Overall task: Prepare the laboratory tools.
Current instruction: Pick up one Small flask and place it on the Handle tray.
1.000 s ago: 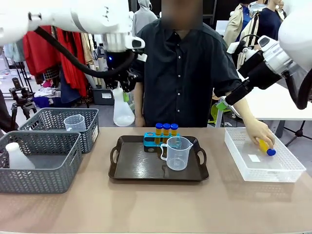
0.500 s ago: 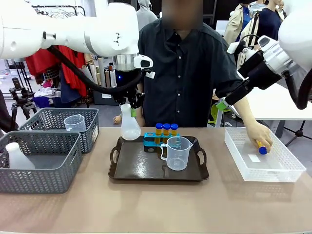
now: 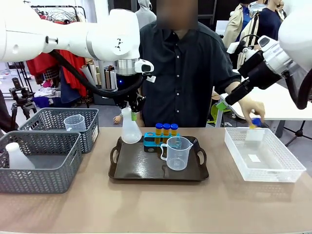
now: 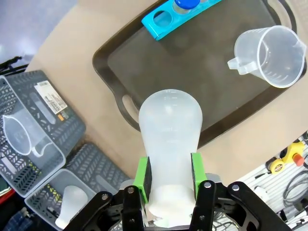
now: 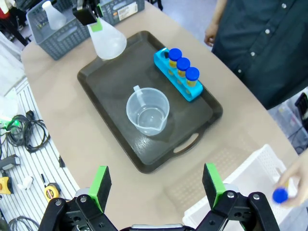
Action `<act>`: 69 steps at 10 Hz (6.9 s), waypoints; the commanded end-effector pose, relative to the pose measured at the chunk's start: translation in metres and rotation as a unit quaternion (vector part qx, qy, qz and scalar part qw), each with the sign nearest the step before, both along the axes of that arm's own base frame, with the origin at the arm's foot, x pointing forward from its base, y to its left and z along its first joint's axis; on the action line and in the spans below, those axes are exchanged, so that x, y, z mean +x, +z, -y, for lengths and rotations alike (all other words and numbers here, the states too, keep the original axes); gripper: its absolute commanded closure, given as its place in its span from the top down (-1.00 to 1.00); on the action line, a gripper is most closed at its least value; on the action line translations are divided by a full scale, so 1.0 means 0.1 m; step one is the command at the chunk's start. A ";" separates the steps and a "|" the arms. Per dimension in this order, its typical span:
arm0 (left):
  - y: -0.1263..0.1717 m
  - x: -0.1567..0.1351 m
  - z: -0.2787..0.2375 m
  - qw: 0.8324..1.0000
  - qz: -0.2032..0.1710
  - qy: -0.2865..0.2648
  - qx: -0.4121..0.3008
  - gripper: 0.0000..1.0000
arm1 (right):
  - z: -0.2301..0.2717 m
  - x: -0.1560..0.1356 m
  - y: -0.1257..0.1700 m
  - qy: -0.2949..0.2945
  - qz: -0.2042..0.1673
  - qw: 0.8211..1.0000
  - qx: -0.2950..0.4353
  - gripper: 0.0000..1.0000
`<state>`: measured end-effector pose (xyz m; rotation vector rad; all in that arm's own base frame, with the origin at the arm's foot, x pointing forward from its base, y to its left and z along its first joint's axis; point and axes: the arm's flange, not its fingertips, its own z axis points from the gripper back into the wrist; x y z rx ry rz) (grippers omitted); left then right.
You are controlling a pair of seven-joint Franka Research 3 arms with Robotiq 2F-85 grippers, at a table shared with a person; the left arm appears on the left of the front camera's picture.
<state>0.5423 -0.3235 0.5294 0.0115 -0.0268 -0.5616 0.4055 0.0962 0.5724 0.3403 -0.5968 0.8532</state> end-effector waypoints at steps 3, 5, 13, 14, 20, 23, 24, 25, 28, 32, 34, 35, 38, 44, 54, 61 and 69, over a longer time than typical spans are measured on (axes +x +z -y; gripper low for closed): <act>-0.10 0.08 -0.02 1.000 -0.008 -0.028 0.008 -1.00 | 0.00 0.01 0.01 0.004 0.000 1.000 0.012 1.00; -0.30 0.16 0.09 0.999 -0.014 -0.040 0.011 -1.00 | 0.00 0.01 0.01 0.004 0.000 1.000 0.012 1.00; -1.05 0.18 0.41 0.996 -0.052 -0.071 0.027 -1.00 | 0.00 0.01 0.01 0.004 0.000 1.000 0.012 1.00; -1.10 0.18 0.44 0.995 -0.058 -0.072 0.028 -1.00 | 0.00 0.01 0.01 0.004 0.000 1.000 0.012 1.00; -1.09 0.14 0.41 0.996 -0.054 -0.069 0.029 0.30 | 0.00 0.01 0.01 0.004 0.000 1.000 0.012 1.00; -0.99 0.10 0.39 0.996 -0.045 -0.068 0.023 1.00 | 0.00 0.01 0.01 0.004 0.000 1.000 0.012 1.00; -0.97 0.10 0.37 0.997 -0.043 -0.066 0.023 1.00 | 0.00 0.01 0.01 0.004 0.000 1.000 0.012 1.00; -0.93 0.09 0.35 0.997 -0.042 -0.062 0.015 1.00 | 0.00 0.01 0.01 0.004 0.000 1.000 0.012 1.00; -0.78 0.03 0.30 0.998 -0.032 -0.052 0.003 1.00 | 0.00 0.01 0.01 0.004 0.000 1.000 0.012 1.00; -0.69 -0.05 0.27 0.999 -0.009 -0.045 0.002 1.00 | 0.00 0.01 0.01 0.004 0.000 1.000 0.012 1.00; -0.67 0.10 0.38 0.998 -0.029 -0.058 0.010 1.00 | 0.00 0.01 0.01 0.004 0.000 1.000 0.012 1.00; -0.67 0.10 0.38 0.998 -0.029 -0.058 0.010 1.00 | 0.00 0.01 0.01 0.004 0.000 1.000 0.012 1.00; -0.60 0.08 0.33 0.996 -0.044 -0.072 -0.004 1.00 | 0.00 0.01 0.01 0.004 0.000 1.000 0.012 1.00; 0.47 -0.28 -0.36 0.974 -0.019 -0.197 -0.107 1.00 | 0.00 0.01 0.01 0.004 0.000 1.000 0.012 1.00; 1.30 -0.31 -2.10 0.916 0.140 -0.282 -0.247 1.00 | 0.00 0.01 0.01 0.004 0.000 1.000 0.012 1.00; 0.65 -0.28 -2.12 0.882 0.198 -0.354 -0.238 1.00 | 0.00 0.01 0.01 0.004 0.000 1.000 0.012 1.00; 0.63 -0.16 -2.08 0.893 0.180 -0.347 -0.224 1.00 | 0.00 0.01 0.01 0.004 0.000 1.000 0.012 1.00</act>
